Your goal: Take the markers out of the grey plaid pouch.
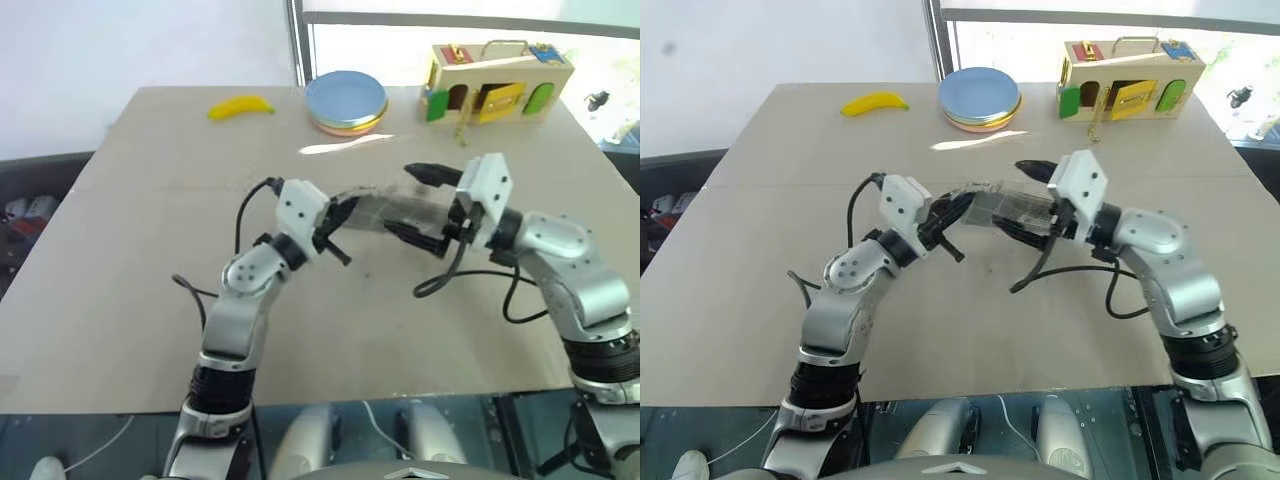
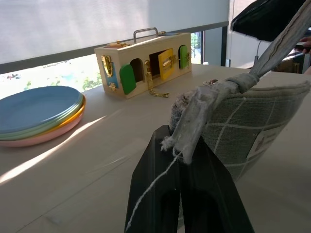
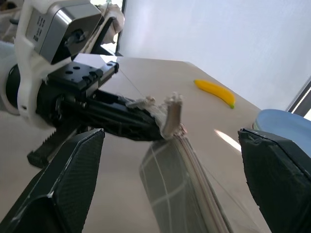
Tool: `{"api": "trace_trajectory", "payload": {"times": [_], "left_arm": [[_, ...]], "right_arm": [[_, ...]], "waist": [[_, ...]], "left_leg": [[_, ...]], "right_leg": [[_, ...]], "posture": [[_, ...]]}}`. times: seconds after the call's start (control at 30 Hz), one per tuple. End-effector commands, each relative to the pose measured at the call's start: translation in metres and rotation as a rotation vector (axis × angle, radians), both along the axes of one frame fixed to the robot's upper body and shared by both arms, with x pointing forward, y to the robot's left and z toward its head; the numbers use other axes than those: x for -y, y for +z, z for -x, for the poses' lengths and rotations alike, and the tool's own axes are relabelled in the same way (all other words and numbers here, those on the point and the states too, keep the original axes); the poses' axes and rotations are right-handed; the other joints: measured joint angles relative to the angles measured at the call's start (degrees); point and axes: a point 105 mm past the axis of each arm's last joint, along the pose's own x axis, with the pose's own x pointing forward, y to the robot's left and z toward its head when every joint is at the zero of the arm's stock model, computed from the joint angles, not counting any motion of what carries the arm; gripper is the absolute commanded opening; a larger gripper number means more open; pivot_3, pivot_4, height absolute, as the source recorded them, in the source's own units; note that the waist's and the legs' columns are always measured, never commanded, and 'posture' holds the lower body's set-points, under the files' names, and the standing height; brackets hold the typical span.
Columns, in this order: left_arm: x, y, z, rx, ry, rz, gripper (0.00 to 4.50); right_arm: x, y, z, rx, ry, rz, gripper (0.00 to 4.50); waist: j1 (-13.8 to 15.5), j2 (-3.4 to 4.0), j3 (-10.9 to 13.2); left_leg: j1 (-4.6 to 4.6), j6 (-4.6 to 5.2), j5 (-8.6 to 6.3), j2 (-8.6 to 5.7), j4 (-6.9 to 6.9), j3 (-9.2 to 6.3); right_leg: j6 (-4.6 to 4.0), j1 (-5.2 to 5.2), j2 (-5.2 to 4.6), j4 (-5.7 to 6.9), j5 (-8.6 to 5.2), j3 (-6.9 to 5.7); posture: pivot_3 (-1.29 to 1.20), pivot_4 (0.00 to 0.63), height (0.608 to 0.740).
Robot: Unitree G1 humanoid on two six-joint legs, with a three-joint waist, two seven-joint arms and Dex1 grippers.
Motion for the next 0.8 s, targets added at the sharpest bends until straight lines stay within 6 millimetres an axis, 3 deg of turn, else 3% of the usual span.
{"api": "trace_trajectory", "payload": {"times": [0.03,0.1,0.2,0.27,0.37,0.6,0.8], "left_arm": [[0.005,0.017,0.008,0.047,-0.015,0.049,0.01],[0.007,0.016,0.009,0.043,-0.018,0.053,0.0],[0.008,0.015,0.008,0.04,-0.018,0.055,0.0],[0.007,0.016,0.007,0.039,-0.012,0.057,0.0],[0.007,0.016,0.007,0.037,-0.012,0.058,0.0],[0.002,0.012,0.007,0.029,0.002,0.048,0.0],[-0.019,0.009,0.001,0.004,0.098,0.068,0.0]], "right_arm": [[-0.007,0.016,0.003,0.02,0.025,-0.075,4.24],[-0.011,0.019,0.004,0.009,0.037,-0.108,3.77],[-0.012,0.019,0.005,0.0,0.041,-0.117,2.59],[-0.011,0.02,0.003,-0.011,0.032,-0.137,1.37],[-0.009,0.021,0.001,-0.014,0.021,-0.144,0.03],[0.0,0.024,-0.003,-0.045,-0.025,-0.204,0.03],[0.037,0.02,-0.022,-0.133,-0.213,-0.342,0.03]], "waist": [[0.0,0.01,0.0],[0.0,0.01,0.0],[0.0,0.01,0.0],[0.0,0.02,0.0],[0.0,0.02,0.0],[0.0,0.03,0.0],[0.1,0.03,0.0]], "left_leg": [[0.0,0.0,0.0,0.0,0.0,0.0],[0.0,0.0,0.0,0.0,0.0,0.0],[0.0,0.0,0.0,0.0,-0.01,0.0],[-0.01,0.0,0.0,-0.01,-0.01,0.0],[0.0,0.0,0.0,-0.01,-0.03,0.0],[0.0,0.0,0.0,-0.01,-0.04,0.0],[0.0,0.0,0.0,-0.01,-0.06,0.0]], "right_leg": [[0.0,0.0,0.0,0.0,0.0,0.0],[0.0,-0.02,0.01,0.0,0.0,-0.01],[0.0,-0.04,0.02,0.01,0.0,-0.01],[0.0,-0.04,0.02,0.01,0.0,-0.02],[0.0,-0.04,0.02,0.01,0.0,-0.02],[0.0,-0.04,0.02,0.0,0.0,-0.01],[0.0,-0.05,0.01,-0.01,0.0,0.02]], "posture": [[0.0,0.15,0.74],[0.0,0.15,0.74],[0.0,0.15,0.74],[0.0,0.15,0.74],[0.0,0.15,0.74],[0.0,0.15,0.74],[0.0,0.15,0.74]]}}
